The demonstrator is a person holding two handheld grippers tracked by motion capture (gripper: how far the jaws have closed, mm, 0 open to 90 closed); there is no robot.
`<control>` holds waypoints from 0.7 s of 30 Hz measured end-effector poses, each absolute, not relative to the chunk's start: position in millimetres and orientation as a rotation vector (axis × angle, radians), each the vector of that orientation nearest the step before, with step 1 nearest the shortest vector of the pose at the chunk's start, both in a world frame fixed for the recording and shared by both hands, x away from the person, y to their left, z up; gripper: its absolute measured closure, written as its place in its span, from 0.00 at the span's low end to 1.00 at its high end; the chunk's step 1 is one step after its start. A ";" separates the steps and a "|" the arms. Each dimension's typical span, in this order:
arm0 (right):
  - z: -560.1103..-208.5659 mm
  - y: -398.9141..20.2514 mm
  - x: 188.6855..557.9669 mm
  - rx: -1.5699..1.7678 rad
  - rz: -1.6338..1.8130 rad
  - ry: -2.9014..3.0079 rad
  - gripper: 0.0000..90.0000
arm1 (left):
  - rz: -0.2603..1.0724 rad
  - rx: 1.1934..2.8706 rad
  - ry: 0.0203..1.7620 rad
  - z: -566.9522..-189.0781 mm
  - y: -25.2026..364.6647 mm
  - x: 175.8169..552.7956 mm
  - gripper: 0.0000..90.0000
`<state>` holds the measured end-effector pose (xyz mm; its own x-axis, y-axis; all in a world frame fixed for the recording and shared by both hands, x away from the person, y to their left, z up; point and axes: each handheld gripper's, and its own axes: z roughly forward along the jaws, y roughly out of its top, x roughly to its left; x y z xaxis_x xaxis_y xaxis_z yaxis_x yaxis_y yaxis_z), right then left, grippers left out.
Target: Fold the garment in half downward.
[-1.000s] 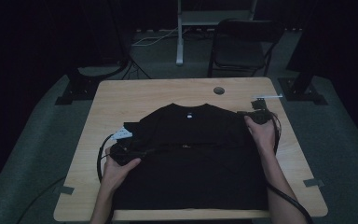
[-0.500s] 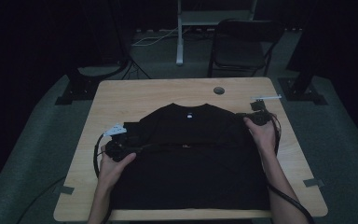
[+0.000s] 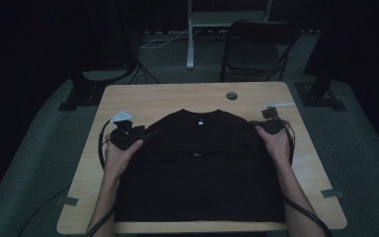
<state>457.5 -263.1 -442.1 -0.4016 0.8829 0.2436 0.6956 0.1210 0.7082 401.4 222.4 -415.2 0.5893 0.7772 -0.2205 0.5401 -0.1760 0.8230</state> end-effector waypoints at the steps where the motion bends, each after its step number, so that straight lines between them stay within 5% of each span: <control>1: -442.2 -263.0 457.6 1.558 1.148 2.162 0.91 | 0.311 1.852 1.078 -415.7 221.8 405.8 0.34; 21: -443.8 -258.0 453.0 1.509 1.121 2.188 0.91 | 0.223 1.889 1.233 -438.6 212.9 462.2 0.40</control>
